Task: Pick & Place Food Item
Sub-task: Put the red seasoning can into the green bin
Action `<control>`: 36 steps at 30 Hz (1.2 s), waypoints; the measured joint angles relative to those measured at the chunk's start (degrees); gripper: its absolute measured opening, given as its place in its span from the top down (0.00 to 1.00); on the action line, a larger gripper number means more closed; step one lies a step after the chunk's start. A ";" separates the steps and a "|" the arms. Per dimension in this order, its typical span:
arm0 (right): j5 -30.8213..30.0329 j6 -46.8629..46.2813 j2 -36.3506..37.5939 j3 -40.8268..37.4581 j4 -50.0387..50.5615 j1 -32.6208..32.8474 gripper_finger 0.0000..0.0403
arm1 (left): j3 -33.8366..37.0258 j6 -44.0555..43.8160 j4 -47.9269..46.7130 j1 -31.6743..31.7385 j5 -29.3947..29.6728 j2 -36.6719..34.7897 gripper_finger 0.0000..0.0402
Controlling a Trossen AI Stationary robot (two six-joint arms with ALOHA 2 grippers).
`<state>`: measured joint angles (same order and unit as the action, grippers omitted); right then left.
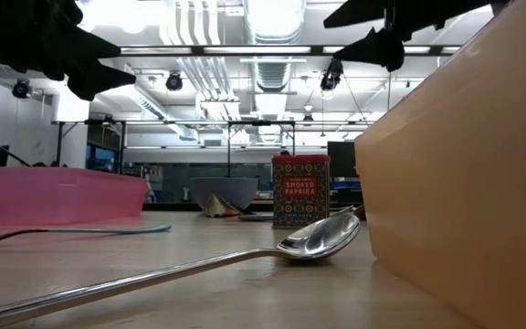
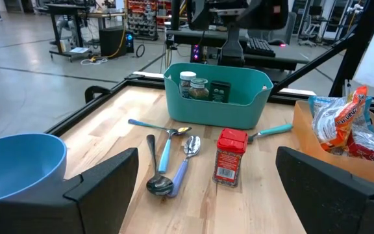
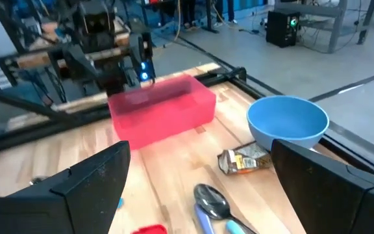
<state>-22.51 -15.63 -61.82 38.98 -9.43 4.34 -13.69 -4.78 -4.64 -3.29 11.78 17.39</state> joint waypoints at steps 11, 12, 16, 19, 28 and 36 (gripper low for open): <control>6.17 2.55 -8.03 0.65 0.61 0.02 0.08 | 0.00 0.00 -0.04 0.00 -0.01 0.00 0.08; 6.34 2.55 -8.94 1.35 1.21 0.02 0.08 | 0.00 0.00 -0.04 0.00 0.01 0.00 0.08; 7.62 2.60 -12.08 6.25 8.04 0.00 0.08 | 0.00 0.00 -0.04 0.00 -0.01 0.00 0.08; 9.20 2.92 -14.93 10.98 15.07 0.02 0.08 | 0.00 0.00 -0.04 0.00 0.01 0.00 0.08; 16.45 5.48 -25.24 23.58 28.17 0.02 0.08 | 0.00 0.00 -0.09 -0.01 0.00 0.00 0.08; 17.73 8.17 -32.49 32.35 36.85 0.96 0.08 | 0.00 0.00 -0.12 0.00 0.01 0.00 0.08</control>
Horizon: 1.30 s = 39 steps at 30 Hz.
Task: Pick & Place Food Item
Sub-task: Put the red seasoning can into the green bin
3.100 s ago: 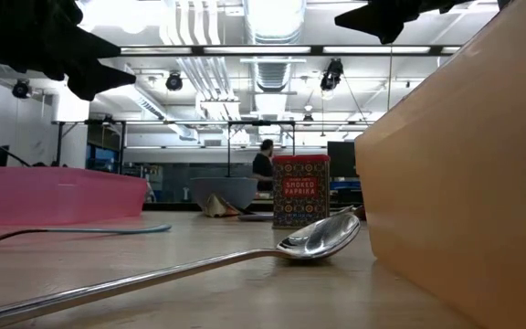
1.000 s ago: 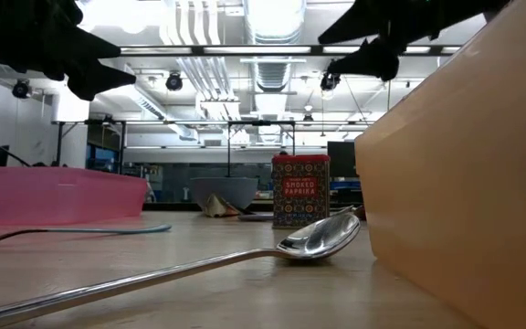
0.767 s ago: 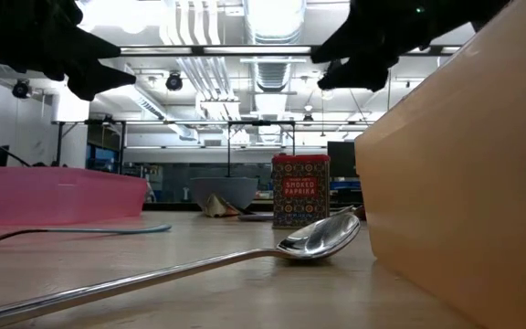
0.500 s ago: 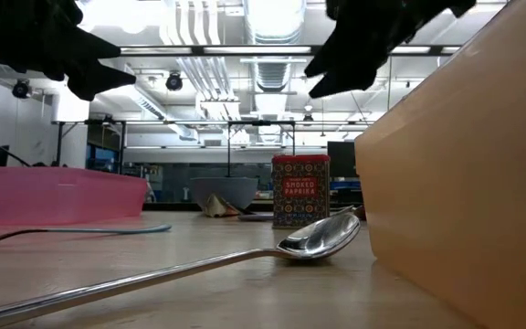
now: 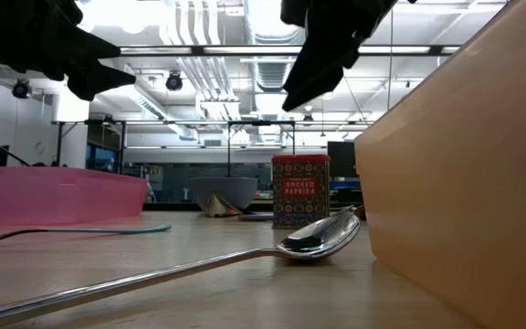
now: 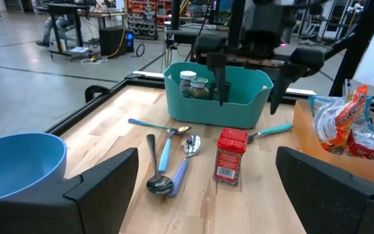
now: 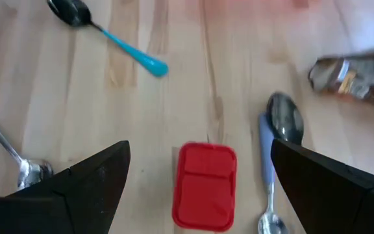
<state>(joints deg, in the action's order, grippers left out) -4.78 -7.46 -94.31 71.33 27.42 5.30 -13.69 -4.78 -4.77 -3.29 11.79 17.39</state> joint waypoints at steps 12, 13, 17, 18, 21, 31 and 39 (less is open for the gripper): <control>1.77 -4.77 -7.24 5.00 7.00 -0.07 0.08 | 0.00 -0.02 -1.38 -0.02 0.00 -0.04 0.08; 1.69 -4.77 -7.57 5.00 7.07 -0.07 0.08 | 0.00 -0.02 -1.81 -0.02 -0.02 0.07 0.08; 1.33 -4.86 -8.11 4.37 7.15 -0.09 0.08 | 0.00 -0.04 -3.39 -0.02 0.00 0.35 0.08; 1.33 -5.21 -8.21 4.15 7.15 -0.09 0.08 | 0.00 -0.04 -4.09 -0.02 -0.02 0.35 0.08; 0.79 -5.92 -8.34 3.28 7.21 -0.07 0.08 | 0.00 -0.04 -5.75 -0.02 0.00 0.72 0.08; 0.08 -6.00 -8.34 1.06 5.16 -0.25 0.08 | 0.00 -0.02 -15.14 -0.02 0.00 0.87 0.08; 0.11 -5.64 -8.34 -3.61 -0.53 -1.09 0.08 | 0.00 -0.02 -21.71 -0.02 0.00 0.87 0.08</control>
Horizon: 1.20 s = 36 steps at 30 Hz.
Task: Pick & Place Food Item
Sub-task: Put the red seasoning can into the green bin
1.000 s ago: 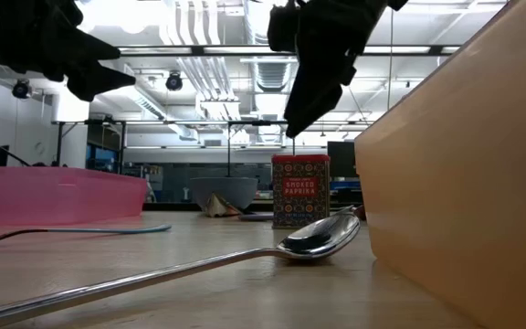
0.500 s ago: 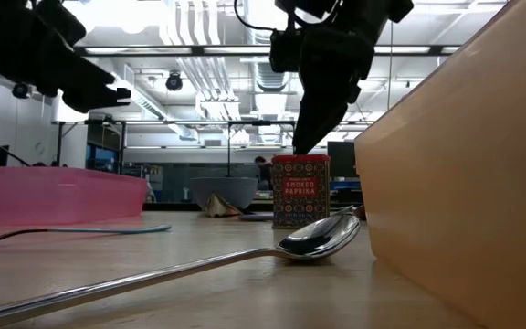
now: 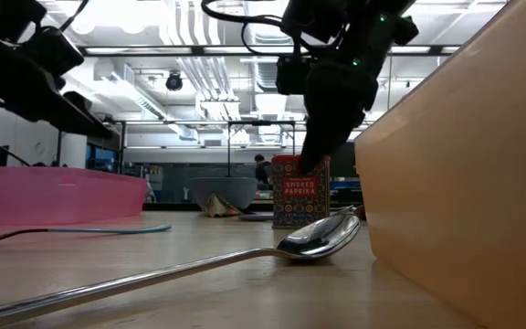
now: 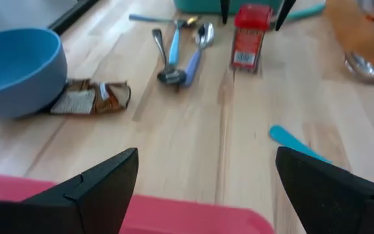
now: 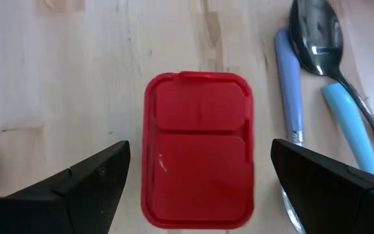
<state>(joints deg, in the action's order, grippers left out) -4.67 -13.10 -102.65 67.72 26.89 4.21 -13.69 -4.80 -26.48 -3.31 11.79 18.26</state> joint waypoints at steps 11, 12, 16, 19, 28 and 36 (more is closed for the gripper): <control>0.13 -1.50 0.03 -1.44 -0.92 0.00 0.25 | 0.00 0.00 -1.24 0.00 0.00 0.00 0.08; 0.13 -1.49 0.04 -1.44 -1.00 0.00 0.28 | 0.00 0.00 -1.25 0.01 0.00 0.00 0.08; 0.11 -1.41 0.04 -1.44 -1.61 0.00 0.40 | 0.00 0.00 -1.25 0.00 0.00 0.00 0.08; 0.09 -1.27 0.04 -1.44 -1.80 0.00 0.47 | 0.00 0.00 -1.23 0.00 0.00 0.00 0.08; 0.12 -1.31 0.04 -1.44 -1.83 0.02 0.46 | 0.00 0.02 -1.23 0.01 0.00 0.00 0.08; 0.15 -1.71 0.04 -1.44 -1.83 0.02 0.48 | 0.00 0.00 -1.23 0.00 0.00 0.00 0.08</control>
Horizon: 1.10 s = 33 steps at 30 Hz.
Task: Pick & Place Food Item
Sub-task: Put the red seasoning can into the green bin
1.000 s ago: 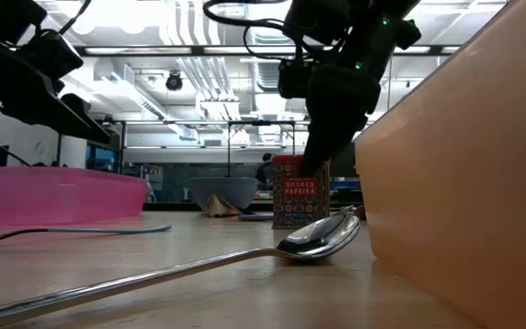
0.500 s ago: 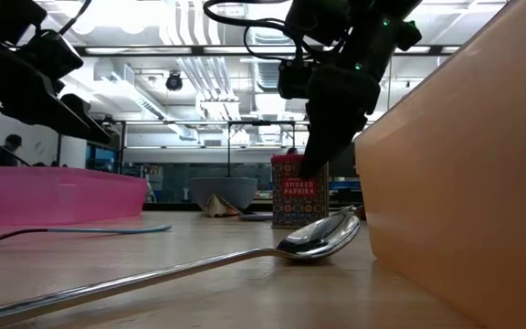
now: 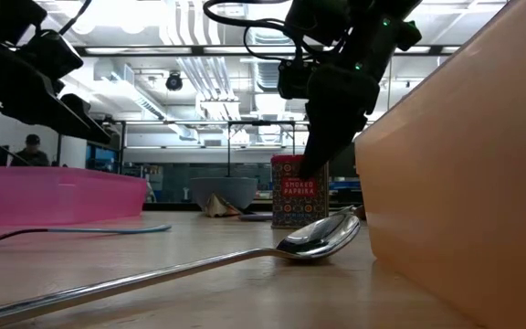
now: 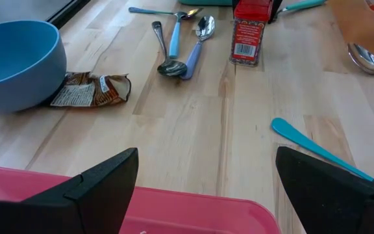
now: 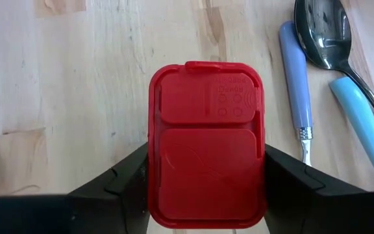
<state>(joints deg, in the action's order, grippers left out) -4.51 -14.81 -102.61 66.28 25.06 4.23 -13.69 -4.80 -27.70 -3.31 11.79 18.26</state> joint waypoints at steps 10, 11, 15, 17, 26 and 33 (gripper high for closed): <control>0.00 -0.20 0.02 0.00 0.00 0.00 0.43 | 0.00 0.00 0.00 0.01 0.00 0.00 0.08; 0.00 -0.22 0.02 0.00 0.00 0.00 0.43 | 0.00 0.02 0.00 0.00 0.00 0.00 0.08; 0.00 -0.22 0.02 0.00 -0.08 0.00 0.47 | 0.00 0.00 0.00 0.00 0.00 0.00 0.08; -0.01 -0.22 0.02 0.00 -0.27 0.00 0.48 | 0.00 0.01 0.00 0.00 0.00 0.00 0.08; -0.02 -0.22 0.11 0.00 -0.52 0.00 0.48 | 0.00 0.00 0.00 0.00 0.00 0.00 0.08; -0.02 -0.22 0.23 0.02 -0.51 0.00 0.48 | 0.00 0.01 0.00 0.00 0.00 -0.02 0.08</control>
<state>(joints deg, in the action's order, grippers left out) -4.54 -15.03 -102.37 66.30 24.55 4.23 -13.69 -4.79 -27.70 -3.31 11.79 18.24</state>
